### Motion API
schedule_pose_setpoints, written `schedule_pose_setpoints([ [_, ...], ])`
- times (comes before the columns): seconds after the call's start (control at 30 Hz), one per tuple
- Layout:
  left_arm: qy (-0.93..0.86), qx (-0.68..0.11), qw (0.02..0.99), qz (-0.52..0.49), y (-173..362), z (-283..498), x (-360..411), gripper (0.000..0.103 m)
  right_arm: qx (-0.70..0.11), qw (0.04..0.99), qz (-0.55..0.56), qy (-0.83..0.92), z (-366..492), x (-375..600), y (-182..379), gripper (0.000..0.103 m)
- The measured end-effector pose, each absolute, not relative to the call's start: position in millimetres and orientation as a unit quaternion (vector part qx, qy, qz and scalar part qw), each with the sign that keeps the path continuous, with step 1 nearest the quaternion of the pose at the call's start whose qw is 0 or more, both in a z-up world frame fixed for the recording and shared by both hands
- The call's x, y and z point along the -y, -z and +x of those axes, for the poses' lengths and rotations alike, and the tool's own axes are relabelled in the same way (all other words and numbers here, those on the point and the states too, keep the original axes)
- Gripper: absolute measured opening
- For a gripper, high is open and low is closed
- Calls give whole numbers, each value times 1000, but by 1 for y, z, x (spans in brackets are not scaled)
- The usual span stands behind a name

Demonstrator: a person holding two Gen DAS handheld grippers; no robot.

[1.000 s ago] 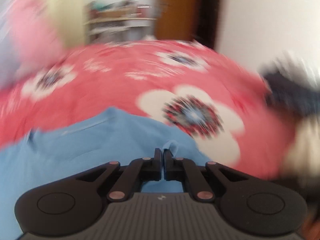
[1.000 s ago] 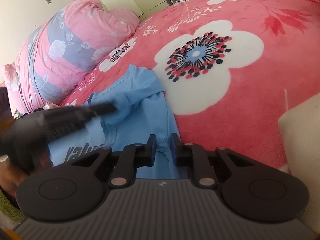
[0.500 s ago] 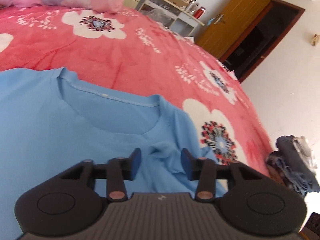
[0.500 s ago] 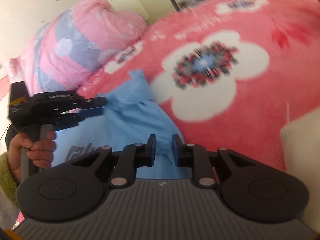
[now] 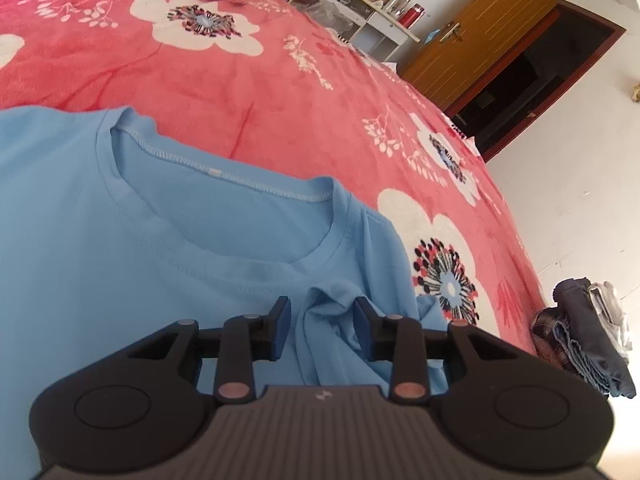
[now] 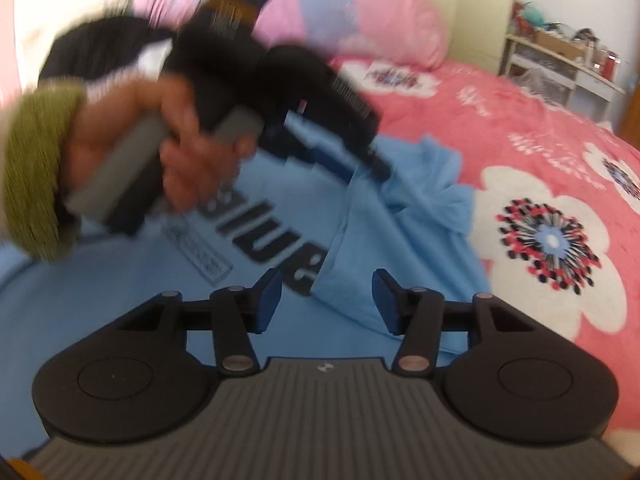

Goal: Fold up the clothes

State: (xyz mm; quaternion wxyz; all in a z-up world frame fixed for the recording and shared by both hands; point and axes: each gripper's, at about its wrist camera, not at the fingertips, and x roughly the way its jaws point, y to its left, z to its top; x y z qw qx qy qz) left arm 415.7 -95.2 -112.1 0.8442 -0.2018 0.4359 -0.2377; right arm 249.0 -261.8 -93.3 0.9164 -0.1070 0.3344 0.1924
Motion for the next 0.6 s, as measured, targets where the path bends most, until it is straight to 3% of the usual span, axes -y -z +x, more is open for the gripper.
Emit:
schedule_pose_setpoints([
  [0.1,237,-433,846,-202,112,418,92,33,-352,910,-116,-186,256,260,101,41],
  [0.13,236,-434,845,-203,114,419,93,30,-355,910,-103,-187,257,263,102,28],
  [0.23,236,-442,841,-202,118,423,96,16,-352,916,-74,-178,258,271,101,13],
  [0.3,233,-446,841,-199,120,424,99,14,-348,919,-52,-175,258,276,100,10],
  [0.4,231,-442,844,-198,118,423,103,2,-337,926,-18,-171,256,285,98,7],
  [0.6,231,-422,845,-233,90,420,118,1,-277,949,85,-121,242,329,82,6],
])
